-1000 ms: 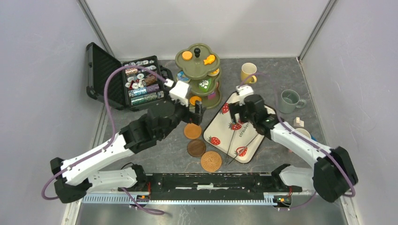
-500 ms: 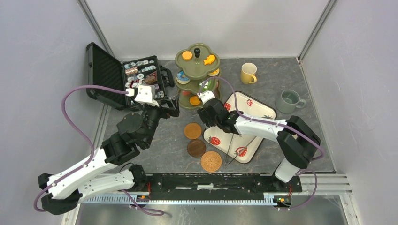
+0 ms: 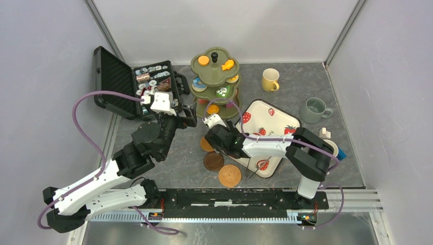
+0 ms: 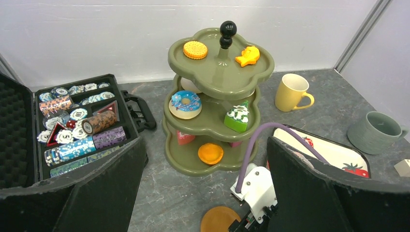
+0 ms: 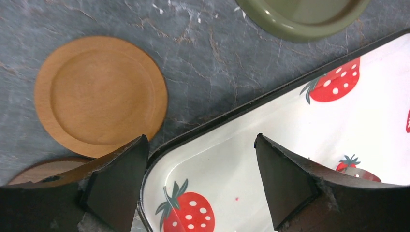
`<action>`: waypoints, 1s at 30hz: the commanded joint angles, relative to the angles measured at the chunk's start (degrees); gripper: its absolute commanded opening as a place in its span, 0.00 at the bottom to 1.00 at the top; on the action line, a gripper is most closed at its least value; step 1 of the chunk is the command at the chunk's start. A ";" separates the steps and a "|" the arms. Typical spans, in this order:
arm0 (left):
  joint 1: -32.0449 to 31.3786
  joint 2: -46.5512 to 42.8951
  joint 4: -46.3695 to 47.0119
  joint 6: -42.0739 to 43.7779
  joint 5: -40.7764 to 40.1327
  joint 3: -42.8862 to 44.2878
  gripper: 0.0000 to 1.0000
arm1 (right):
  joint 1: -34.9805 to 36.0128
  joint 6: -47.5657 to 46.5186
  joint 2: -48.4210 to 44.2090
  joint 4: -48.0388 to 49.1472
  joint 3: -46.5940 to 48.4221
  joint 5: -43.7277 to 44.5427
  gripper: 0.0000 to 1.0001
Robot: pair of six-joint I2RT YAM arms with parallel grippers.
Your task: Serve the afternoon tea
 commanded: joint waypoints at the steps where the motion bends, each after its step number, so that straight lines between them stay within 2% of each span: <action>1: 0.04 0.26 1.18 2.09 -0.36 1.16 1.00 | 0.14 0.69 -0.42 0.63 -1.99 2.23 0.88; 6: 0.05 0.68 1.06 2.16 -0.52 1.25 1.00 | 0.22 2.46 0.09 1.16 -3.89 0.96 0.88; 13: 0.06 0.94 0.82 2.16 -0.62 1.35 1.00 | -0.07 5.11 -2.74 0.20 -7.42 6.94 0.89; 30: 0.01 0.71 0.09 1.77 -0.31 1.79 1.00 | -5.98 5.34 -8.01 -3.34 -12.98 10.28 0.90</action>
